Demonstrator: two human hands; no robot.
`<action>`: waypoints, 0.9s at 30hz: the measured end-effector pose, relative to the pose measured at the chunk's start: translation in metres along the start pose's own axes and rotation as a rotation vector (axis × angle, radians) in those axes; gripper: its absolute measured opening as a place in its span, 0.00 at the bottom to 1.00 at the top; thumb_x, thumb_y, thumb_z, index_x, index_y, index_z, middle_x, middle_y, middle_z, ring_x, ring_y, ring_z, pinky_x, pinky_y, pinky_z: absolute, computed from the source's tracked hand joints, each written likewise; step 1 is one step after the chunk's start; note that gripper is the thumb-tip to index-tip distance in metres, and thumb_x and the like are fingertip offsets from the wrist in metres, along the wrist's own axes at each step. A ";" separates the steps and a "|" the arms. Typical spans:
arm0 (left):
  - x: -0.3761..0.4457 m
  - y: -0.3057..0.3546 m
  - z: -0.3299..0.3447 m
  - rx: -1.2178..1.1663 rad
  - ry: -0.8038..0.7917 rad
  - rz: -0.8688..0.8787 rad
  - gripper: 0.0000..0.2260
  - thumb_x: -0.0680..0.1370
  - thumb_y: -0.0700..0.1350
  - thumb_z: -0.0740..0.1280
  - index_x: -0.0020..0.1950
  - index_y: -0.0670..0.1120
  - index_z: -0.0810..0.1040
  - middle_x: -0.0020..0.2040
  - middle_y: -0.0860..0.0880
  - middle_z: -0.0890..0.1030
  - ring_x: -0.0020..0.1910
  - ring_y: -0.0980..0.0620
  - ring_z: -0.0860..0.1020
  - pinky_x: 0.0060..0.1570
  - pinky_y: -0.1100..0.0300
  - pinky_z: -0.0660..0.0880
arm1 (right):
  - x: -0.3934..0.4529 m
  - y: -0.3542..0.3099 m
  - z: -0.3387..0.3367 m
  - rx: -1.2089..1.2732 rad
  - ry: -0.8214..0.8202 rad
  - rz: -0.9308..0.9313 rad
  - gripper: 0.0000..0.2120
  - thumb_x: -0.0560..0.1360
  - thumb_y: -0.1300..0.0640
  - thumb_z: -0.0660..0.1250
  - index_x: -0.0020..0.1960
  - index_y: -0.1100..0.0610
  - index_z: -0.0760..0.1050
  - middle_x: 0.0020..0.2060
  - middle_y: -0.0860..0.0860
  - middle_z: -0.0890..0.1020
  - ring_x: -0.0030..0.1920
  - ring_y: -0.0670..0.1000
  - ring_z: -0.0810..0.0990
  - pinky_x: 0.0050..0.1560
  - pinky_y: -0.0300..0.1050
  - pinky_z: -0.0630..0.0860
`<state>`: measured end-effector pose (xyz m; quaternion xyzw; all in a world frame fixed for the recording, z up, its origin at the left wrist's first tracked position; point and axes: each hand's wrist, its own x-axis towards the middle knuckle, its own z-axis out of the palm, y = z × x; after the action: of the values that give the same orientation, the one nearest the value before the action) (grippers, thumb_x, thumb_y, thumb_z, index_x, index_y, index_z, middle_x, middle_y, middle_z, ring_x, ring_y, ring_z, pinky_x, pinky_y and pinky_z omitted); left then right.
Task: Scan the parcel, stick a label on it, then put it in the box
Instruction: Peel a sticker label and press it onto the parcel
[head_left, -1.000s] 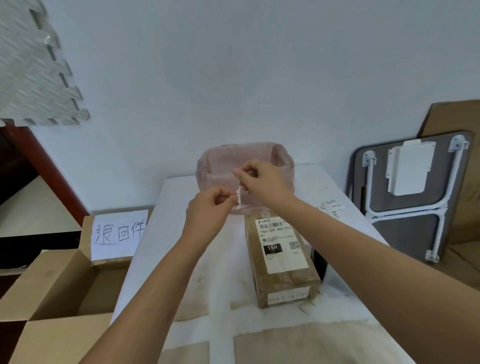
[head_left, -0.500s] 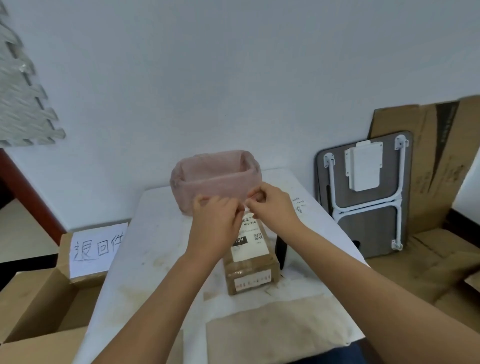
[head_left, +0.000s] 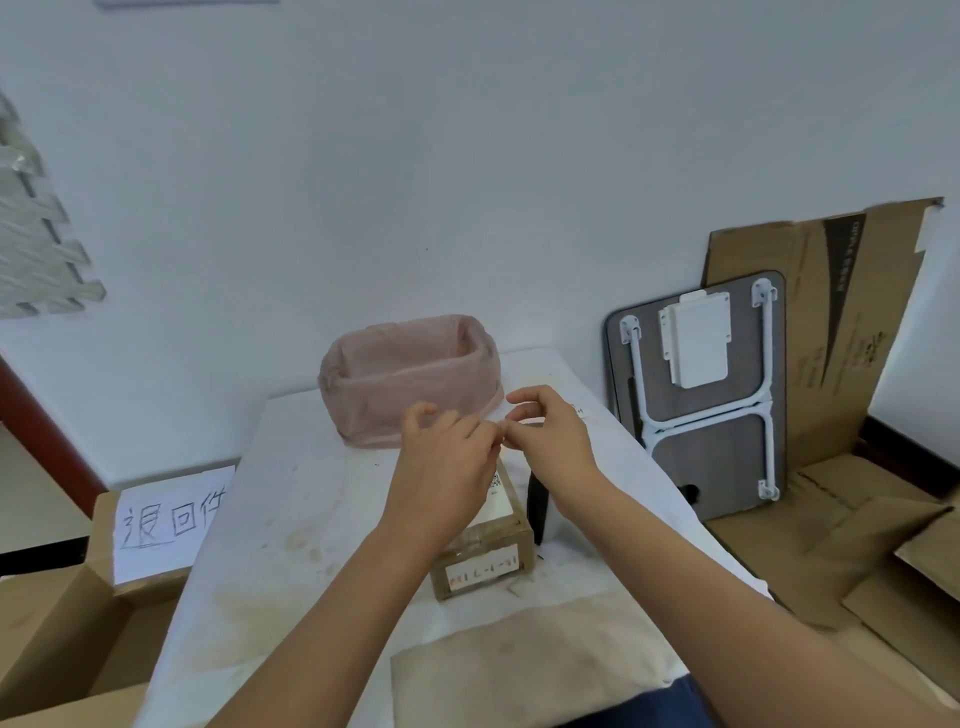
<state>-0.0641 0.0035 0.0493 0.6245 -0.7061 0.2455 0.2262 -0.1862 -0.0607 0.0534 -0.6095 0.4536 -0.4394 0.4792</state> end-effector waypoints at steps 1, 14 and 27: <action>-0.001 0.000 0.001 -0.014 0.000 -0.007 0.02 0.75 0.45 0.71 0.44 0.52 0.81 0.37 0.56 0.82 0.40 0.52 0.80 0.58 0.49 0.62 | -0.001 0.002 0.000 0.017 0.018 0.001 0.14 0.71 0.63 0.69 0.55 0.53 0.76 0.43 0.47 0.81 0.40 0.46 0.82 0.50 0.42 0.77; -0.048 -0.046 0.037 -0.400 -0.629 -0.501 0.36 0.76 0.65 0.60 0.79 0.54 0.51 0.80 0.54 0.57 0.77 0.51 0.55 0.73 0.41 0.54 | -0.014 0.019 0.005 0.150 0.166 0.009 0.16 0.76 0.65 0.67 0.58 0.50 0.70 0.56 0.49 0.75 0.43 0.45 0.81 0.48 0.38 0.78; -0.079 -0.037 0.008 -0.347 -0.694 -0.475 0.35 0.76 0.66 0.60 0.79 0.54 0.53 0.80 0.56 0.51 0.79 0.52 0.49 0.75 0.42 0.47 | -0.035 0.032 0.028 -0.051 0.018 -0.028 0.17 0.73 0.61 0.68 0.55 0.43 0.70 0.54 0.46 0.77 0.46 0.49 0.83 0.57 0.54 0.78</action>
<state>-0.0180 0.0562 -0.0040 0.7674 -0.6078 -0.1592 0.1275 -0.1698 -0.0259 0.0145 -0.6238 0.4603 -0.4401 0.4532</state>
